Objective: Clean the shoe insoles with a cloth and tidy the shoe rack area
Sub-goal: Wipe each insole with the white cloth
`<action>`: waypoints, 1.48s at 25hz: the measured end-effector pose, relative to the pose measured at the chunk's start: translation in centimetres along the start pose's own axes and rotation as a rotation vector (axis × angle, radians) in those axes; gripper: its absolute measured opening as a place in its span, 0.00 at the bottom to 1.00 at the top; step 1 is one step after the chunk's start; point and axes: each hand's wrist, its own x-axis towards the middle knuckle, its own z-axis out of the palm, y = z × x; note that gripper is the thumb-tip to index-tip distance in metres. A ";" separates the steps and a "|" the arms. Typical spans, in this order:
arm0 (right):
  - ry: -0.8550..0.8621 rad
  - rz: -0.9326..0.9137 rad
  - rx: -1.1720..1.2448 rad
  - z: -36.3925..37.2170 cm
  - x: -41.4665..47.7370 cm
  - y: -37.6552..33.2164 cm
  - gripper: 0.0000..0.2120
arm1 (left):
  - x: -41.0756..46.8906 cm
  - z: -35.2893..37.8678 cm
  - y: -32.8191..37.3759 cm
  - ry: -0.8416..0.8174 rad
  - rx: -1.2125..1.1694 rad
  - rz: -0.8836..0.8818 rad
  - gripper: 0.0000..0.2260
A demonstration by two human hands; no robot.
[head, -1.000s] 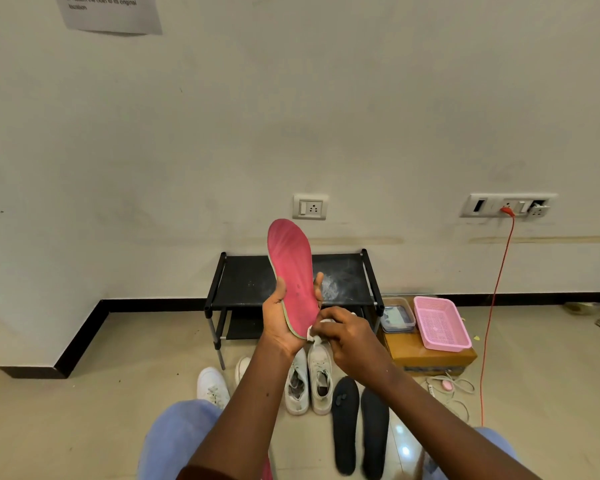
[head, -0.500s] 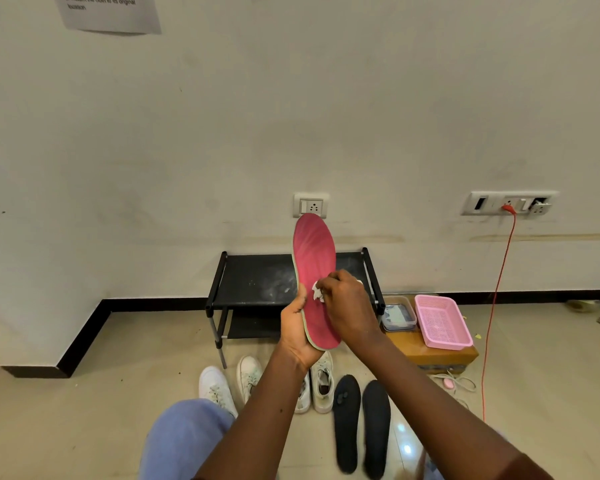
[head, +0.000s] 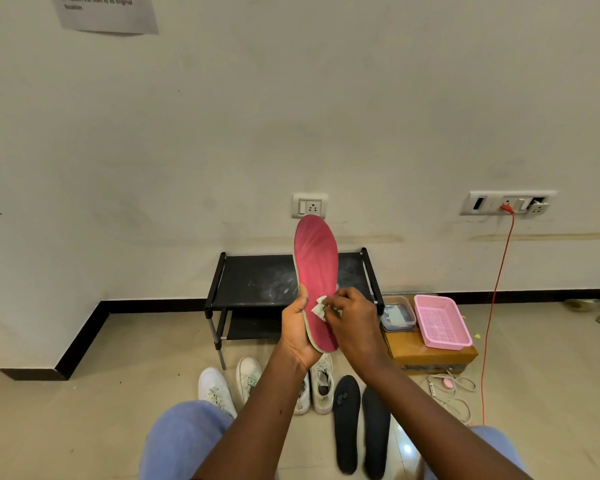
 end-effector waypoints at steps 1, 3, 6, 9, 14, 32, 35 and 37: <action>0.030 0.010 -0.007 0.1 0.8 0.0 0.09 | -0.2 0.1 -0.2 -0.004 -0.001 -0.001 0.23; 0.068 0.011 -0.021 0.0 2.5 0.0 0.09 | -0.3 0.0 -0.4 -0.009 0.001 0.020 0.21; 0.113 0.024 -0.024 -0.3 4.1 -0.2 0.10 | -0.2 -0.2 -0.2 0.009 0.042 0.034 0.19; 0.107 0.055 0.014 -0.5 4.6 -0.1 0.11 | 0.1 -0.4 0.0 0.010 0.021 0.056 0.18; -0.038 0.035 -0.055 -0.1 1.9 0.1 0.11 | 0.3 -0.2 0.0 -0.027 -0.066 0.031 0.25; -0.043 0.383 0.398 -2.2 0.7 1.2 0.04 | 0.7 -1.6 -0.4 0.061 0.306 0.103 0.22; -0.066 0.428 0.391 -2.1 1.1 1.4 0.02 | 0.6 -1.2 -0.5 0.105 0.531 0.198 0.24; -0.105 0.483 0.483 -2.1 1.1 1.6 0.03 | 0.8 -1.1 -0.3 0.121 0.548 0.238 0.23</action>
